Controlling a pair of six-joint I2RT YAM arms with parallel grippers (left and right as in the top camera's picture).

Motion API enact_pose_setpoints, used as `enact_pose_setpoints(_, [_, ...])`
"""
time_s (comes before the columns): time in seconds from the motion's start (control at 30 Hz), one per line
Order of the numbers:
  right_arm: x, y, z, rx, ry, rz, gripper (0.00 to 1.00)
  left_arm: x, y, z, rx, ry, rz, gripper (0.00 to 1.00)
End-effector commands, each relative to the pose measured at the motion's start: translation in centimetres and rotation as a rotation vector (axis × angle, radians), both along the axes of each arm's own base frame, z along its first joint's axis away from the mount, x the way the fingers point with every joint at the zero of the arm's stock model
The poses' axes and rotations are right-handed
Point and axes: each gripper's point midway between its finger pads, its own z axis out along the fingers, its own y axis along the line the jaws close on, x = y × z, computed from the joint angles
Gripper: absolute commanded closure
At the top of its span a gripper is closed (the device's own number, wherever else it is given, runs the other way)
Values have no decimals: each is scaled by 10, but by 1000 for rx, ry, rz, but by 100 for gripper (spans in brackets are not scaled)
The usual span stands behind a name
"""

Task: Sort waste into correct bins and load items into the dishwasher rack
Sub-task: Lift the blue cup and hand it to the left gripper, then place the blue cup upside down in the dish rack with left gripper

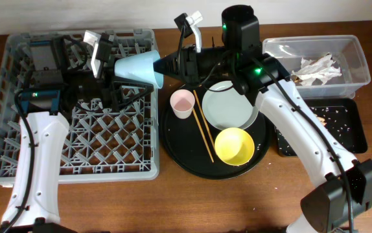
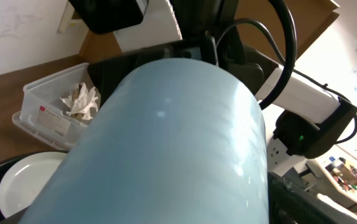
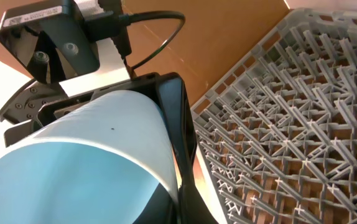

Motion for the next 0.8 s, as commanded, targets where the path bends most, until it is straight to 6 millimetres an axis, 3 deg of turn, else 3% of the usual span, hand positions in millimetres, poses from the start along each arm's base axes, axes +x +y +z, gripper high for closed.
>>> enact_pose_setpoints(0.0, [-3,4,-4,3,21,33,96,-3,0,9,-26,-33,-35,13])
enact_pose_setpoints(0.17, [4,-13,-1,20,28,31,96,0,12,10,-33,-34,-10,14])
enact_pose_setpoints(0.23, [5,-14,-1,20,26,28,96,0,12,10,-33,-34,-10,22])
enact_pose_setpoints(0.43, [6,-14,-1,21,24,27,94,0,12,10,-33,-34,-10,32])
enact_pose_setpoints(0.5, [6,-14,-1,21,24,27,59,0,12,10,-33,-34,-10,42])
enact_pose_setpoints(0.57, [6,-15,-1,20,24,25,41,0,12,10,-33,-35,-10,43])
enact_pose_setpoints(0.7, [9,-15,-7,0,37,1,29,2,12,11,-30,-59,-8,43])
enact_pose_setpoints(0.77, [15,-18,-19,-44,50,-45,18,6,17,12,-21,-84,12,44])
